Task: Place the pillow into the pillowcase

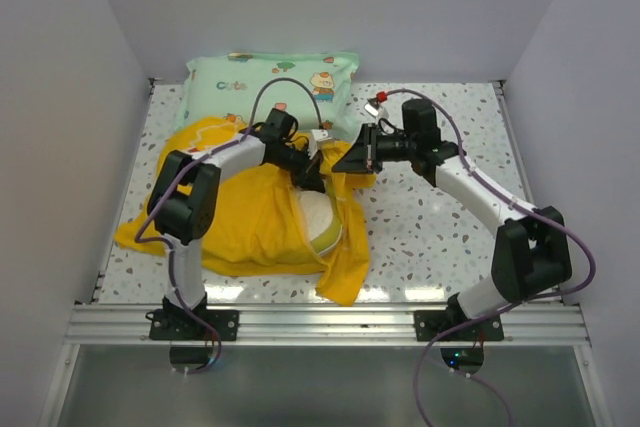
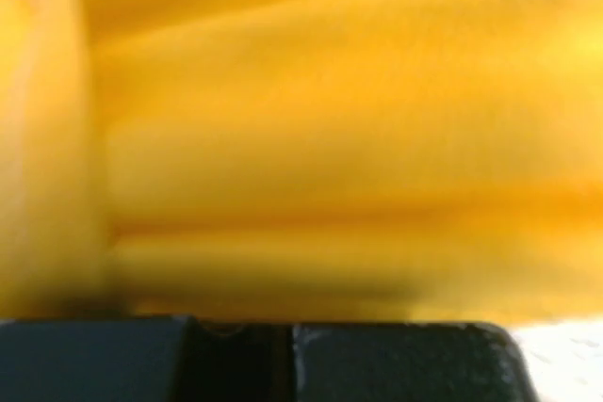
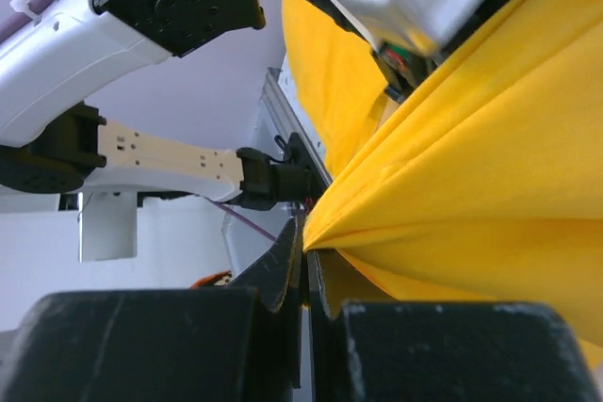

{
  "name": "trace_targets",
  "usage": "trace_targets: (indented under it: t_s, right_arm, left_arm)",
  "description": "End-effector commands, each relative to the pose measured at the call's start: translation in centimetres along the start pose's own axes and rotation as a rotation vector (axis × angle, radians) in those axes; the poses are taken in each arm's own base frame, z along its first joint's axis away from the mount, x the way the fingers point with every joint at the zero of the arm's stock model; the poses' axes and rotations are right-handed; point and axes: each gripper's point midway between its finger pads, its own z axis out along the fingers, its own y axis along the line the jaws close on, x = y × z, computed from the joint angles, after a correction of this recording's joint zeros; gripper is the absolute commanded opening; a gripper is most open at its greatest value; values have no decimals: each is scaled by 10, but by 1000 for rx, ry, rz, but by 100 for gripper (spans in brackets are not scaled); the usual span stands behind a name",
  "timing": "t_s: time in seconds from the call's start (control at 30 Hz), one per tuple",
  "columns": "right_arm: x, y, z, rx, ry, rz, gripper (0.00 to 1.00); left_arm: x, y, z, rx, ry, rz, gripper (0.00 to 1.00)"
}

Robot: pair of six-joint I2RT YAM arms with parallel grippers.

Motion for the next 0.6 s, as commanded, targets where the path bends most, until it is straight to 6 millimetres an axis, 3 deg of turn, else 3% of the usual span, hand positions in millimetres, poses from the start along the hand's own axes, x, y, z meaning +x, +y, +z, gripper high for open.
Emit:
trace_targets:
  t_s: [0.0,0.03,0.07,0.1,0.13,0.2,0.23,0.3,0.33,0.37,0.4,0.47,0.5,0.53,0.57]
  right_arm:
    - [0,2,-14,-10,38,-16,0]
    - [-2,-6,-18,21,33,-24,0]
    - [-6,-22,-24,53,27,-57,0]
    - [-4,-33,-28,100,38,-28,0]
    - [-4,-43,-31,127,41,-19,0]
    - [-11,-63,-36,175,51,-19,0]
    - [-14,-72,-36,207,51,-23,0]
    - [-20,-86,-34,220,59,-13,0]
    - [-27,-88,-34,224,53,-12,0]
    - [-29,-88,-32,217,55,-7,0]
    - [-32,-89,-29,208,56,-8,0]
    - [-36,-88,-27,193,49,7,0]
    - [-36,-86,-26,183,52,7,0]
    - [-37,-85,-26,181,49,16,0]
    - [-38,-84,-26,178,45,14,0]
  left_arm:
    - [-21,7,-24,-24,-153,-137,1]
    - [-42,11,-39,-65,-260,-93,6]
    - [-48,17,-58,-86,-329,-224,20]
    - [-63,23,-71,-121,-407,-187,27]
    - [-75,20,-86,-139,-436,-181,32]
    - [-85,17,-98,-160,-411,-72,41]
    - [-85,3,-104,-145,-346,-74,47]
    - [-79,-6,-104,-166,-255,104,56]
    - [-68,-22,-104,-154,-184,107,60]
    - [-61,-23,-105,-170,-140,199,68]
    - [-45,-27,-106,-180,-77,188,69]
    - [-38,-39,-109,-198,-5,292,92]
    - [-24,-52,-107,-176,63,298,99]
    - [-23,-70,-98,-150,105,395,100]
    - [-17,-75,-97,-166,145,421,100]
